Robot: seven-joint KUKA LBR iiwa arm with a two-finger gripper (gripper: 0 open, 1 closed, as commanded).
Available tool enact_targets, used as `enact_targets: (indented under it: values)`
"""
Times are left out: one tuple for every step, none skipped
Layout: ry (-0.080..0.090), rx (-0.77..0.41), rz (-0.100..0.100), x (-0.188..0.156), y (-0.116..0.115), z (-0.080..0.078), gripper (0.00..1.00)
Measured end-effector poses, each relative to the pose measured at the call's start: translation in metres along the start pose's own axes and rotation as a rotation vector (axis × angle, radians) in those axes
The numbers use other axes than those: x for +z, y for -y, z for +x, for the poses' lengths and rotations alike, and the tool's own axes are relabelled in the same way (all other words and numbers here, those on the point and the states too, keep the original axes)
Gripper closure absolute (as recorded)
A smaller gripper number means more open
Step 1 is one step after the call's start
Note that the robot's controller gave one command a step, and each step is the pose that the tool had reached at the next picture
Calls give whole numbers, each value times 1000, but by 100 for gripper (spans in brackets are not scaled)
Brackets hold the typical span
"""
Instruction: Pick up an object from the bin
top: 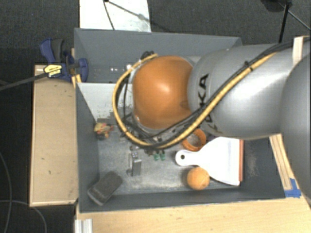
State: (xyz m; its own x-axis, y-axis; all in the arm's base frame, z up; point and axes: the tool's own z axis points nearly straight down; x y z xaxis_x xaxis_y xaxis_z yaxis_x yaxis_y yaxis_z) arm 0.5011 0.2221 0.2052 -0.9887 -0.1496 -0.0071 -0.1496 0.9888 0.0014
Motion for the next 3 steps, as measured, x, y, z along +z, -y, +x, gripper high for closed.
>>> enact_targets:
  values:
    - [-5, -215, 0, 29, -10, -4, 0]
    - [-6, -104, 0, 41, -11, 6, 0]
    - [-6, -252, 0, 58, -19, 10, 0]
